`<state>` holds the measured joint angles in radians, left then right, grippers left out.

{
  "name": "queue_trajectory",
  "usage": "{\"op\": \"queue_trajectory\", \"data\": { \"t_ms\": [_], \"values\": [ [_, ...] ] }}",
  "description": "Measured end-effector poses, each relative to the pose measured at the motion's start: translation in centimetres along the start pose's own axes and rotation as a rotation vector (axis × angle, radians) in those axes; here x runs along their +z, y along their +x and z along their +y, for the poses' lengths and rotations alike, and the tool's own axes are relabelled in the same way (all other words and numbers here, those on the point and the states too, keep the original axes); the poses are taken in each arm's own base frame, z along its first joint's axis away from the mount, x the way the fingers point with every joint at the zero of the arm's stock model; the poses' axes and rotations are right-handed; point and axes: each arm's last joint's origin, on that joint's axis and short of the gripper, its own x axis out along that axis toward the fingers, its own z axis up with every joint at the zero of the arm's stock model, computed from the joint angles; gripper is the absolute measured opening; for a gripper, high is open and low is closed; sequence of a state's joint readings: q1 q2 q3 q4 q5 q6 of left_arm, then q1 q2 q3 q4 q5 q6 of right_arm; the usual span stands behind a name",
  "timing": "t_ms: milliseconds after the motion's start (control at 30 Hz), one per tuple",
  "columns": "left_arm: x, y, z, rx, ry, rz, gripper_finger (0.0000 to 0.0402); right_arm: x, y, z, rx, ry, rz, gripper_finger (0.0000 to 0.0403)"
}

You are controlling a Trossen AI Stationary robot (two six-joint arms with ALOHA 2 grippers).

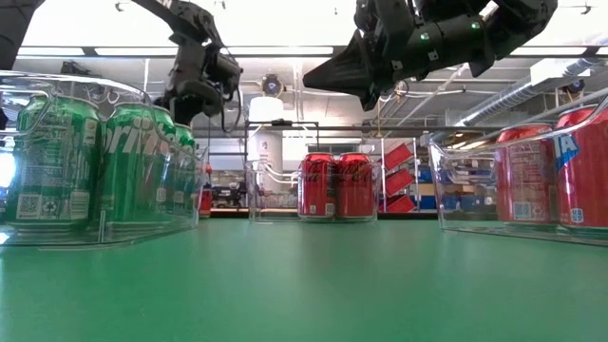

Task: Sort soda cans
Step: Put the red soda can into the middle right transparent bin

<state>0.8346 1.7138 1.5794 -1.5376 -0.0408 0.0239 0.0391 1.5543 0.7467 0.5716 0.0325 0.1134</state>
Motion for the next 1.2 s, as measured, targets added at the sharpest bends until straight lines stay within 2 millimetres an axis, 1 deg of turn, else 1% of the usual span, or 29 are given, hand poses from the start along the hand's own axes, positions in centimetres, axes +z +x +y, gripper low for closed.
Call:
{"op": "queue_trajectory", "data": {
  "t_ms": [100, 233, 333, 533, 667, 800, 900, 1067, 1200],
  "values": [
    [-0.3, -0.9, -0.9, 0.003, 0.032, 0.008, 0.023, 0.0, 0.0, 0.1, 0.008, -0.001, 0.001, 0.0],
    [-0.3, -3.1, -2.3, 0.005, 0.077, -0.096, 0.023, 0.2, -0.2, 0.2, 0.009, 0.003, -0.007, 0.0],
    [-0.4, -4.9, -3.4, -0.007, 0.111, -0.159, 0.023, 0.9, -0.7, 0.3, 0.013, 0.008, -0.031, 0.0],
    [-1.2, -8.6, -6.7, -0.024, 0.205, -0.31, 0.023, 2.8, -2.8, 0.4, -0.004, 0.008, -0.048, 0.0],
    [-2.4, -10.1, -9.8, -0.042, 0.301, -0.373, 0.023, 3.9, -4.7, 0.6, -0.06, 0.004, -0.046, 0.0],
    [-3.7, -10.3, -13.3, -0.06, 0.403, -0.387, 0.023, 4.7, -6.6, 1.0, -0.118, -0.007, -0.024, 0.0],
    [-4.4, -9.8, -16.1, -0.071, 0.47, -0.379, 0.023, 5.0, -7.6, 1.2, -0.157, -0.007, -0.02, 0.0],
    [-4.9, -8.0, -21.0, -0.069, 0.581, -0.342, 0.0231, 4.9, -8.2, 1.7, -0.162, -0.008, 0.002, 0.0],
    [-5.2, -5.7, -24.9, -0.048, 0.679, -0.291, 0.0233, 4.4, -8.2, 1.8, -0.163, -0.012, 0.05, 0.0]
  ]
}}
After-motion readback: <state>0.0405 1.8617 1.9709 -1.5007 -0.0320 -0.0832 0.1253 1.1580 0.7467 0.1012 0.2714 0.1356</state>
